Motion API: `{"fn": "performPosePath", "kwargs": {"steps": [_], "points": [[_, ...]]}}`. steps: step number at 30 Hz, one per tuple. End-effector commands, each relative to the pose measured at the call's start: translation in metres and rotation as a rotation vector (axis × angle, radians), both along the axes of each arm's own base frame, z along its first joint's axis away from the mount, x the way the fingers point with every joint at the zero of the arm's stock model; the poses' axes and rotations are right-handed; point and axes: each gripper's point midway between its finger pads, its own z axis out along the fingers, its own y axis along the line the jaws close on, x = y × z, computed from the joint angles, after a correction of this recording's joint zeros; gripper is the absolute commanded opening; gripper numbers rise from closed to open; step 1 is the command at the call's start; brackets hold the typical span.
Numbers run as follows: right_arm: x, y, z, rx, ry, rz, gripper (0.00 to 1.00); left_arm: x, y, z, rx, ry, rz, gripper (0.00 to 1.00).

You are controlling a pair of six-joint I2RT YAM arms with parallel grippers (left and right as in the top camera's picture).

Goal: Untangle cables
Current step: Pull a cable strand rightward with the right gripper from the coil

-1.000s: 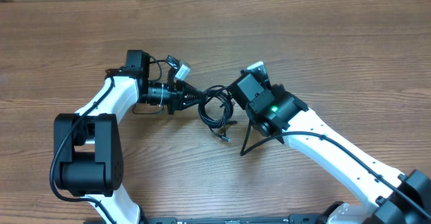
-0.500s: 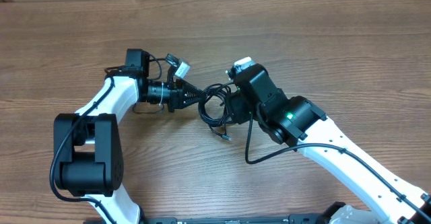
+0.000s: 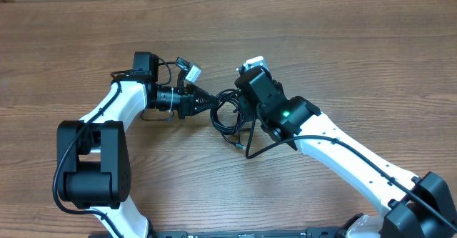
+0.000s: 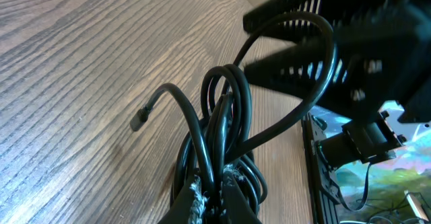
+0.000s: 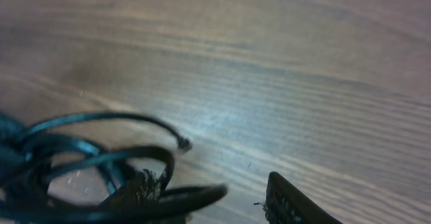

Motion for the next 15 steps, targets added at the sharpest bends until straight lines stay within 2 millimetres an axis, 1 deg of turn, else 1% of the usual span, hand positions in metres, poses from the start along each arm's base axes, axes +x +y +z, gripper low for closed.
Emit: {"fn": "performPosePath", "kwargs": {"steps": [1,5,8,12,15], "points": [[0.011,-0.01,0.007,-0.005,-0.055,-0.067,0.51,-0.001,0.0,0.013,-0.028,-0.018,0.0,0.04],[0.016,-0.009,0.009,0.007,-0.075,-0.075,0.48,-0.001,0.0,0.013,-0.028,-0.018,0.0,0.04],[0.019,-0.014,0.007,0.013,-0.075,-0.095,0.46,-0.001,0.0,0.013,-0.028,-0.018,0.0,0.04],[0.024,-0.026,-0.004,0.051,-0.069,-0.158,0.46,-0.001,0.0,0.014,-0.033,-0.017,0.0,0.04],[0.027,-0.027,-0.014,0.098,-0.066,-0.154,0.46,-0.002,-0.001,0.016,-0.046,-0.017,-0.003,0.04]]}}
